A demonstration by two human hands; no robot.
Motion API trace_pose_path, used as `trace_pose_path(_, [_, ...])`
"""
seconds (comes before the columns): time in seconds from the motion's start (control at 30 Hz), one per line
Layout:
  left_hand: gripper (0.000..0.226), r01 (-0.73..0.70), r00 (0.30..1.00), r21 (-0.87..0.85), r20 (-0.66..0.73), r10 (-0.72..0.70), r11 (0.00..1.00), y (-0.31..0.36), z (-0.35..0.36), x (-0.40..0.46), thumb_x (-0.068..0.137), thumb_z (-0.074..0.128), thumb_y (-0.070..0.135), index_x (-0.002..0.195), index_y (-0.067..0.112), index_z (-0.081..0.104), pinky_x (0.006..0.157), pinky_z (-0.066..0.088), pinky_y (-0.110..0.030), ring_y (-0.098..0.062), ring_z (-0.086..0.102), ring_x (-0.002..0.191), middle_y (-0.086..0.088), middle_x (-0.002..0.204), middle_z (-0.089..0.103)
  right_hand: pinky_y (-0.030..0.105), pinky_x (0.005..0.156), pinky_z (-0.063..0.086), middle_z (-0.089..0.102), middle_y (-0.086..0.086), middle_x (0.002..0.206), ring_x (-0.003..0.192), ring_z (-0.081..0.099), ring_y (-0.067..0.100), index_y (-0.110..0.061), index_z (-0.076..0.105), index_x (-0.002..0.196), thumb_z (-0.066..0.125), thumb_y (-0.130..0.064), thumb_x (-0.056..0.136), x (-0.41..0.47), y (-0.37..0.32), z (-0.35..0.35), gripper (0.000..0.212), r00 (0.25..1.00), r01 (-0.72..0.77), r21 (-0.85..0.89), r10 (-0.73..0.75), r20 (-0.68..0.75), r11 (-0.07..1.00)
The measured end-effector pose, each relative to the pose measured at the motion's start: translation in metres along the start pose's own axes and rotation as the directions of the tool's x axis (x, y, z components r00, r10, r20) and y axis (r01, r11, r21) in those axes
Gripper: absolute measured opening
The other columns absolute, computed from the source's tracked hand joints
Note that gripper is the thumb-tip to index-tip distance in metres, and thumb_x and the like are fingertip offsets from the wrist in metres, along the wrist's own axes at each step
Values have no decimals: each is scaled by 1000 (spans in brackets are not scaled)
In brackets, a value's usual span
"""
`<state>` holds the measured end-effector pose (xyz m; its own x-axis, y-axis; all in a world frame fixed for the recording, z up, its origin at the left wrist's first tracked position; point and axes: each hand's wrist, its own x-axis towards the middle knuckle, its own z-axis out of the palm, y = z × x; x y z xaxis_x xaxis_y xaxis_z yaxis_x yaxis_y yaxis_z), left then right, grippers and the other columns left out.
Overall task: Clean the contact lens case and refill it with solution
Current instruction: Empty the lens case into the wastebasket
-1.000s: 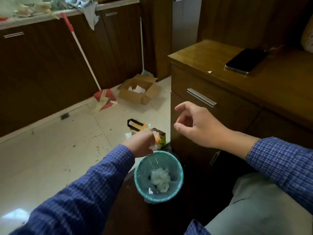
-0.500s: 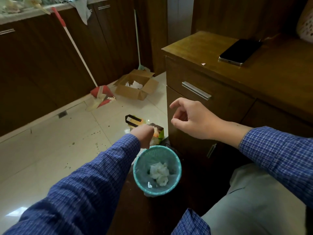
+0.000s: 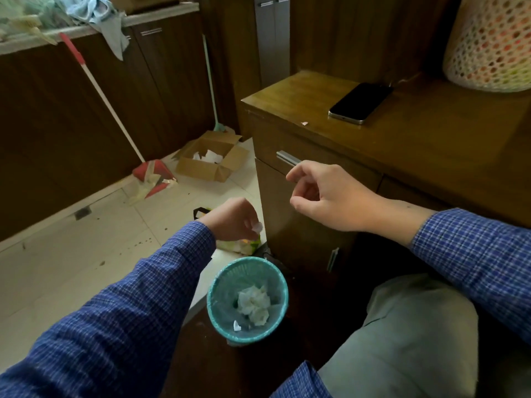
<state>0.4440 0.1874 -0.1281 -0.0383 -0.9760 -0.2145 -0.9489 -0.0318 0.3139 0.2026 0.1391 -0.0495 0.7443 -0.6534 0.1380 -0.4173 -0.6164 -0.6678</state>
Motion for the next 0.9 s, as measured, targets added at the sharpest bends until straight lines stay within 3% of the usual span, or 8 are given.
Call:
trace_pose_path(0.07, [14,-76,997,-204,-13,75,976,18,-24,0,85,82,29,93,18,81,68,60,-25,-13,73,72,1,87,80,19,73,59,70,-11,92,84,69,4,-24,57,128,72,-26,95,-10,-1,-20,36,999,0,-8,0,-39,1000])
trace_pose_path(0.13, [18,-148,988,-438,-30,151,887,44,-52,-2,85,81,37,90,19,80,68,59,-29,-18,71,72,-5,86,79,20,76,59,70,-10,93,86,68,4,-24,58,126,72,-25,94,-22,-3,-45,35,996,3,6,-3,-95,1000])
trace_pose_path(0.27, [30,-318,943,-688,-157,294,652,114,-91,7,81,84,30,105,13,78,79,63,-29,-24,76,92,-9,101,78,22,81,60,72,-8,96,88,69,6,-23,59,126,75,-25,92,-54,-2,-103,38,971,-16,55,29,-238,998])
trace_pose_path(0.37, [32,-410,880,-766,-190,435,495,175,-101,26,84,83,19,106,-2,73,77,61,-25,-19,75,90,-13,101,77,25,81,61,72,-8,99,88,71,8,-22,59,127,79,-26,88,-85,7,-147,44,941,-46,68,66,-333,997])
trace_pose_path(0.47, [23,-471,802,-786,-192,565,402,236,-101,49,89,78,12,105,-3,72,84,58,-30,-22,71,95,-13,100,74,26,81,62,71,-6,105,87,72,9,-22,57,128,82,-30,83,-124,20,-189,52,909,-89,37,96,-405,995])
trace_pose_path(0.63, [25,-463,772,-812,-171,613,356,334,-82,84,86,78,9,108,1,72,81,58,-28,-17,71,93,-9,101,75,18,77,58,72,-5,106,85,73,8,-19,58,129,87,-32,75,-193,52,-239,63,841,-186,31,176,-512,982])
trace_pose_path(0.77, [36,-387,730,-876,-100,676,288,407,-61,104,74,84,19,106,6,74,81,60,-28,-20,72,96,-16,105,75,18,80,59,70,-9,108,89,73,4,-24,57,128,90,-35,72,-244,81,-261,66,785,-269,42,244,-569,962])
trace_pose_path(0.9, [29,-299,679,-919,-15,734,257,463,-36,120,76,80,7,105,7,76,78,61,-24,-18,75,97,-13,105,78,11,78,57,69,-13,106,90,71,-2,-28,56,126,91,-35,73,-282,107,-274,63,731,-324,59,290,-618,944])
